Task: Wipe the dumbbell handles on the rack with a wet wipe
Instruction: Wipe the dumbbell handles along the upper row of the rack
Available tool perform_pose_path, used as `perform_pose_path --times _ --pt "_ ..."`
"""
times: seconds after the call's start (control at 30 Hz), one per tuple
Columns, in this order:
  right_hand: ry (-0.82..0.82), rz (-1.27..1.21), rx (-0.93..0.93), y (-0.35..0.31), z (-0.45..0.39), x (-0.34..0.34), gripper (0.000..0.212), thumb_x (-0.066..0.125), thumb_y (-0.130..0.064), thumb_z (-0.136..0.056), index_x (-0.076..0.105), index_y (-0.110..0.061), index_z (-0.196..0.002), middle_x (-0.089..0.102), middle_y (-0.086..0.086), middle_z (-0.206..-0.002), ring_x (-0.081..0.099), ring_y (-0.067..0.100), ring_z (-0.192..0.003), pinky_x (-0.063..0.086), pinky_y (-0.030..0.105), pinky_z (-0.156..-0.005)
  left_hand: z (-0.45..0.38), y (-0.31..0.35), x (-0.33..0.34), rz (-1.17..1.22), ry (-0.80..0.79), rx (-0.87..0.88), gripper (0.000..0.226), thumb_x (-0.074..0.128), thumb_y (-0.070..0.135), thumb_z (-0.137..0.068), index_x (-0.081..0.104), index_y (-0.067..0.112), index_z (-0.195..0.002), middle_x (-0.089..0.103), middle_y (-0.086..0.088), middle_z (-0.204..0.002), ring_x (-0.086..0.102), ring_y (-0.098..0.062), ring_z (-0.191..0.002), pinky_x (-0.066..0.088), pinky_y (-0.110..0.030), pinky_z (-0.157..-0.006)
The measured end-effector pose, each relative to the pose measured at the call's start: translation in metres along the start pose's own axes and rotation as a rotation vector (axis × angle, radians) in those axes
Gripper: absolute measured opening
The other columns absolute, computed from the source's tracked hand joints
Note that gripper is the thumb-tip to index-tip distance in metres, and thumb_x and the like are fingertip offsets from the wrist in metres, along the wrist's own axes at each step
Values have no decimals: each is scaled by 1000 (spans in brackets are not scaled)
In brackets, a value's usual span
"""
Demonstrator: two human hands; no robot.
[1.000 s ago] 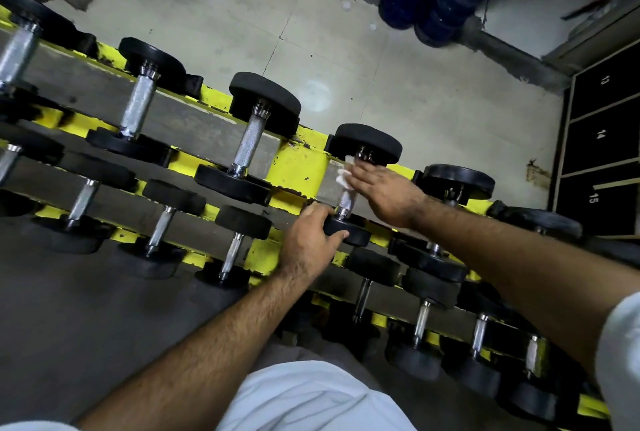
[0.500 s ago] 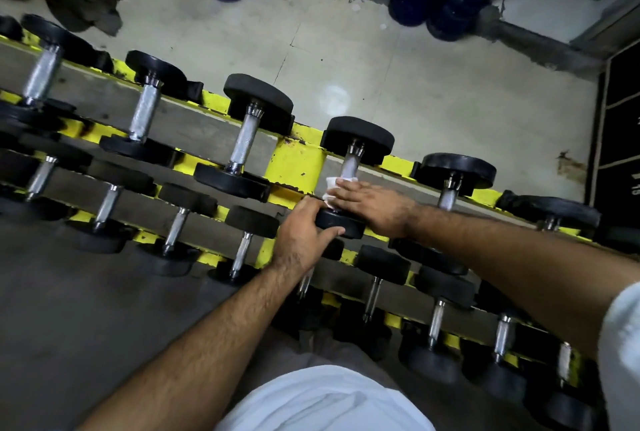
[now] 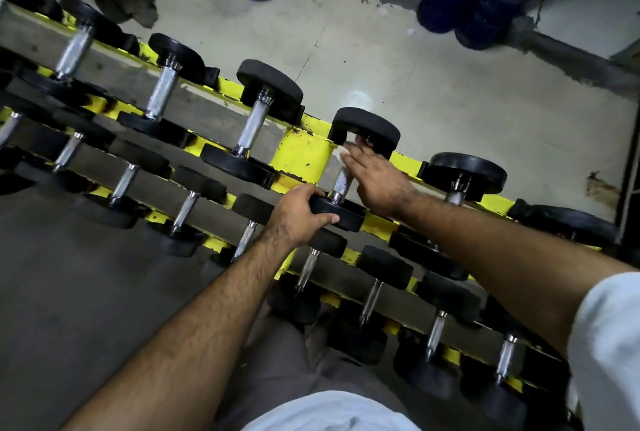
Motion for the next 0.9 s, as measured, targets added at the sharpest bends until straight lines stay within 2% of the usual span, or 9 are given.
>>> perform_pose_path --times 0.1,0.17,0.2,0.3,0.4,0.47,0.63,0.7,0.9 --pt "-120 36 -254 -11 19 18 74 52 -9 -93 19 -16 -159 11 6 -166 4 24 -154 7 46 -125 -1 -3 -1 21 -10 -10 52 88 38 -68 65 19 -110 62 3 -110 58 -15 -100 47 -26 -85" --pt "-110 122 -401 0 19 13 69 53 -9 -95 24 -19 -157 20 5 -164 13 24 -153 15 45 -124 0 -1 0 19 -9 4 52 88 40 -68 65 20 -110 61 4 -110 58 -14 -99 48 -27 -84" --pt "-63 140 -396 7 14 10 68 54 -6 -94 29 -19 -156 26 6 -163 19 26 -152 21 46 -123 0 -2 2 18 -10 9 52 87 40 -69 65 20 -111 60 4 -110 58 -14 -99 49 -28 -85" --pt "6 91 -215 2 2 5 62 55 -3 -92 41 -16 -151 39 8 -157 28 28 -149 25 47 -120 1 -1 0 22 -4 3 51 88 38 -69 65 19 -110 60 2 -110 58 -15 -100 49 -29 -87" --pt "-53 64 -404 -18 12 11 51 64 -11 -92 55 -15 -141 53 7 -147 43 27 -141 32 46 -117 3 4 1 1 -7 0 50 87 40 -70 64 20 -110 61 2 -112 58 -16 -102 51 -33 -89" --pt "-46 41 -418 -21 12 5 40 67 -15 -90 65 -14 -130 63 7 -136 53 26 -133 43 45 -110 7 8 3 -20 -8 -12 48 85 41 -73 62 21 -111 60 3 -113 58 -17 -103 51 -36 -90" --pt "173 -25 -102 -30 7 -13 29 68 -6 -81 75 -16 -108 73 6 -115 69 26 -107 54 36 -89 15 19 5 -119 36 2 44 77 39 -83 61 20 -119 58 2 -120 59 -21 -106 52 -36 -90" --pt "296 -169 102 -29 17 -18 26 61 -6 -85 74 -16 -105 75 5 -105 70 27 -94 49 28 -76 21 25 6 -190 56 48 40 72 35 -88 59 17 -123 58 0 -121 59 -20 -108 51 -35 -91" --pt "289 -652 471 -13 47 -25 21 61 -8 -87 76 -21 -95 73 -7 -89 65 13 -83 51 30 -72 38 50 15 -371 133 214 29 67 25 -91 61 16 -118 60 -2 -111 60 -18 -100 52 -31 -85"
Point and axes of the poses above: each hand's wrist, its own z-axis away from the middle knuckle, its own x-axis out of the palm, y = z × x, the point moved 3 cm from there along -z, towards the middle knuckle
